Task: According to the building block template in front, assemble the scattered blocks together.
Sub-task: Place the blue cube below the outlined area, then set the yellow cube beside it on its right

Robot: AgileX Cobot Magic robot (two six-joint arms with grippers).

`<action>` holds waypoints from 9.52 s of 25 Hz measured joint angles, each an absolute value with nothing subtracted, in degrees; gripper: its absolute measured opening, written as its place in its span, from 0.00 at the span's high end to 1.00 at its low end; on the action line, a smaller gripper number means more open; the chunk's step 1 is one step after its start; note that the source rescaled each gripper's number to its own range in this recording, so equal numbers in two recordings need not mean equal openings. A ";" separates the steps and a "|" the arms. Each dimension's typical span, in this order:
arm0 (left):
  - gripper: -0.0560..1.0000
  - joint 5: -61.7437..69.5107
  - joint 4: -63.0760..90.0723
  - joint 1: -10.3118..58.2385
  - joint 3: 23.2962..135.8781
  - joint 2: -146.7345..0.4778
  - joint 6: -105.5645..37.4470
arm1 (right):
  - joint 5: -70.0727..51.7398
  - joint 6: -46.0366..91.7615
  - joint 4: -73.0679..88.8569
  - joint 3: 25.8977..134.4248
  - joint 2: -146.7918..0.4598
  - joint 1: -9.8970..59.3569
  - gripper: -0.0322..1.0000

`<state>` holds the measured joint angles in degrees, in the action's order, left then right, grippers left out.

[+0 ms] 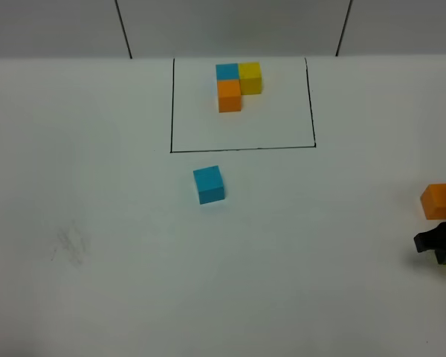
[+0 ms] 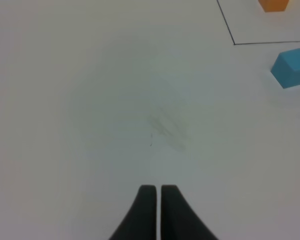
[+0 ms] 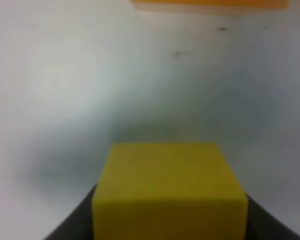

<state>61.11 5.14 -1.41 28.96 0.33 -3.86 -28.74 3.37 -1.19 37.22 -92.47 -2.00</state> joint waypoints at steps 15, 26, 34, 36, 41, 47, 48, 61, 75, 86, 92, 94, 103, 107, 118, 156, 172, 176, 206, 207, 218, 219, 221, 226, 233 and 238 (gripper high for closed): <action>0.94 61.11 5.14 -1.41 28.96 0.33 -3.86 | -46.36 38.77 -0.32 46.94 -77.21 7.07 0.47; 0.94 61.11 5.14 -1.41 28.96 0.33 -3.86 | -52.06 76.22 -1.34 48.26 -76.56 12.15 0.47; 0.94 61.11 5.14 -1.41 28.96 0.33 -3.86 | -46.87 80.26 -1.84 48.26 -76.63 12.15 0.47; 0.94 61.11 5.14 -1.41 28.96 0.33 -3.86 | -47.14 81.78 -1.53 48.26 -76.74 12.15 0.47; 0.94 61.11 5.14 -1.41 28.96 0.33 -3.86 | -46.20 83.60 -0.46 47.69 -76.93 12.15 0.47; 0.94 61.11 5.14 -1.41 28.96 0.33 -3.86 | -45.63 83.67 3.52 47.65 -78.36 12.15 0.47; 0.94 61.11 5.14 -1.41 28.96 0.33 -3.86 | -45.69 83.67 5.36 47.65 -78.50 12.15 0.47; 0.94 61.15 5.14 -1.41 28.96 0.33 -3.86 | -44.34 83.67 11.46 48.62 -83.00 12.15 0.47; 0.94 61.15 5.14 -1.41 28.96 0.33 -3.86 | -54.80 83.39 8.34 67.33 -89.30 16.87 0.47; 0.94 61.15 5.14 -1.41 28.96 0.33 -3.86 | -60.49 82.56 7.36 81.45 -101.42 24.79 0.47; 0.94 61.15 5.14 -1.41 28.96 0.33 -3.86 | -60.14 82.56 7.33 85.19 -107.55 28.16 0.47; 0.94 61.15 5.14 -1.41 28.96 0.33 -3.86 | -58.89 82.56 7.64 85.52 -109.13 28.84 0.47; 0.94 61.15 5.14 -1.41 28.96 0.33 -3.86 | -51.03 80.40 10.21 85.70 -113.72 30.40 0.47; 0.94 61.15 5.14 -1.41 28.96 0.33 -3.86 | -50.40 80.22 10.31 86.51 -115.61 30.46 0.47; 0.94 61.15 5.14 -1.41 28.96 0.33 -3.86 | -56.32 78.93 10.38 97.19 -122.83 30.46 0.47; 0.94 61.15 5.14 -1.41 28.96 0.33 -3.86 | -59.22 74.44 8.68 105.17 -131.44 31.61 0.47; 0.94 61.15 5.14 -1.41 28.96 0.33 -3.86 | -59.30 74.20 9.20 107.61 -135.46 31.61 0.47; 0.94 61.15 5.14 -1.41 28.96 0.33 -3.86 | -59.92 73.72 9.33 110.42 -136.72 31.61 0.47; 0.94 61.15 5.14 -1.41 28.96 0.33 -3.86 | -62.77 67.88 9.71 114.36 -141.01 32.06 0.47; 0.94 61.15 5.14 -1.41 28.96 0.33 -3.86 | -62.77 67.75 9.65 114.43 -141.01 32.10 0.47; 0.94 61.15 5.14 -1.41 28.96 0.33 -3.86 | -62.48 65.04 9.76 114.42 -141.06 32.16 0.46; 0.94 61.15 5.14 -1.41 28.96 0.33 -3.86 | -62.44 64.75 9.95 114.42 -141.06 32.16 0.43; 0.94 61.15 5.14 -1.41 28.96 0.33 -3.86 | -62.63 64.57 10.42 114.42 -141.06 32.18 0.33; 0.94 61.15 5.14 -1.41 28.96 0.33 -3.86 | -62.08 64.52 10.61 114.42 -141.06 32.64 0.20; 0.94 61.15 5.14 -1.41 28.96 0.33 -3.86 | -61.56 62.41 8.27 114.25 -140.04 32.88 0.22; 0.94 61.15 5.14 -1.41 28.96 0.33 -3.86 | -62.63 59.66 3.53 113.59 -137.99 32.73 0.22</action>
<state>61.15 5.14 -1.41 28.96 0.33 -3.86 -62.63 59.66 3.53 113.59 -137.99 32.73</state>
